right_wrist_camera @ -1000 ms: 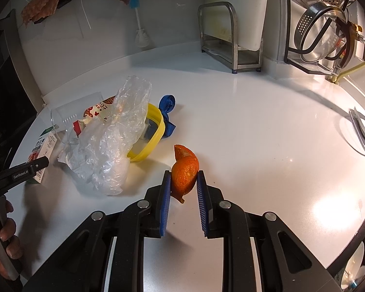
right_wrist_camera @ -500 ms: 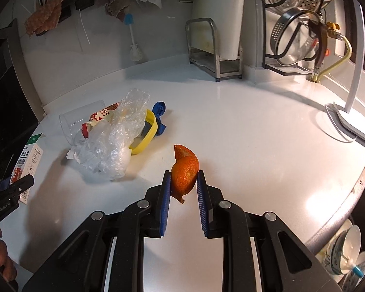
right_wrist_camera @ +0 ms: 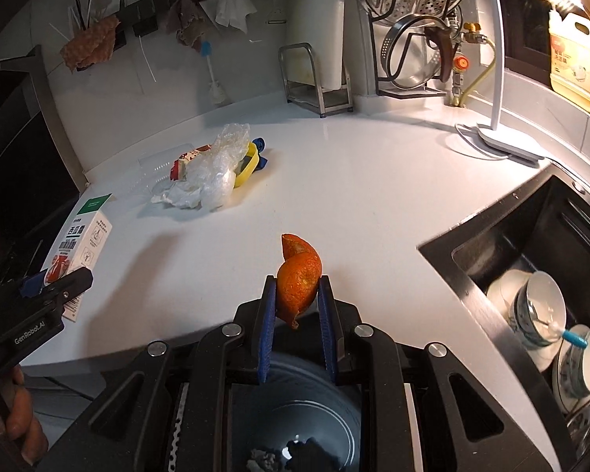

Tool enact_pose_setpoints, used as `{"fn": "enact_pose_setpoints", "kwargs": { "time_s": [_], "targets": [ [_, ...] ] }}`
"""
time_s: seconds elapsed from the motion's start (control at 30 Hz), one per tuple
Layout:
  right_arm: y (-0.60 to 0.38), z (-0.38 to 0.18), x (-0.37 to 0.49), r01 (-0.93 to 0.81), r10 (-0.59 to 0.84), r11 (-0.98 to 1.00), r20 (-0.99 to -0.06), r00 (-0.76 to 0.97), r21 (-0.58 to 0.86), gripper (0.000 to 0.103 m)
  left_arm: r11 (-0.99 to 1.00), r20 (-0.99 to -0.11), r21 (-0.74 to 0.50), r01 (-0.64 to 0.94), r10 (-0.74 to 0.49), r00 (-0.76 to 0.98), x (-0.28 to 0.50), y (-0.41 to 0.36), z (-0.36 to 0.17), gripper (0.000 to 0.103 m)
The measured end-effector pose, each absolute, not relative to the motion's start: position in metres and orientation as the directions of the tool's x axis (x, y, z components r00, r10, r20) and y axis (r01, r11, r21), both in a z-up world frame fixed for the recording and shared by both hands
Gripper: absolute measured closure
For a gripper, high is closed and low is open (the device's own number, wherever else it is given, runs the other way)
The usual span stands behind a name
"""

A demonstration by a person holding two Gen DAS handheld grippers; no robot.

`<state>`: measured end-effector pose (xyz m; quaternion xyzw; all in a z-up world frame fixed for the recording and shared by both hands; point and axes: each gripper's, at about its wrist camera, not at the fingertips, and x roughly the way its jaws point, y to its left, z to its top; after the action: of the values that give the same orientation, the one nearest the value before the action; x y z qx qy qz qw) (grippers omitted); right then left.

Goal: Collect trash
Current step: 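Carry the orange peel and green box in both tools over the bin, then open both tools to drop the peel and box into the bin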

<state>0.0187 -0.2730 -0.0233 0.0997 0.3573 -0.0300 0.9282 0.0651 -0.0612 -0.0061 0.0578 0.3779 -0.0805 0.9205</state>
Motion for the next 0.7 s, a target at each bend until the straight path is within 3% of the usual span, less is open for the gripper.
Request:
{"fn": "enact_pose_setpoints", "kwargs": {
  "time_s": [0.7],
  "targets": [
    [-0.245, -0.058, -0.094, 0.159, 0.019, 0.969, -0.701, 0.713, 0.188, 0.083, 0.932, -0.738, 0.051, 0.359, -0.208, 0.642, -0.026, -0.078, -0.036, 0.053]
  ]
}}
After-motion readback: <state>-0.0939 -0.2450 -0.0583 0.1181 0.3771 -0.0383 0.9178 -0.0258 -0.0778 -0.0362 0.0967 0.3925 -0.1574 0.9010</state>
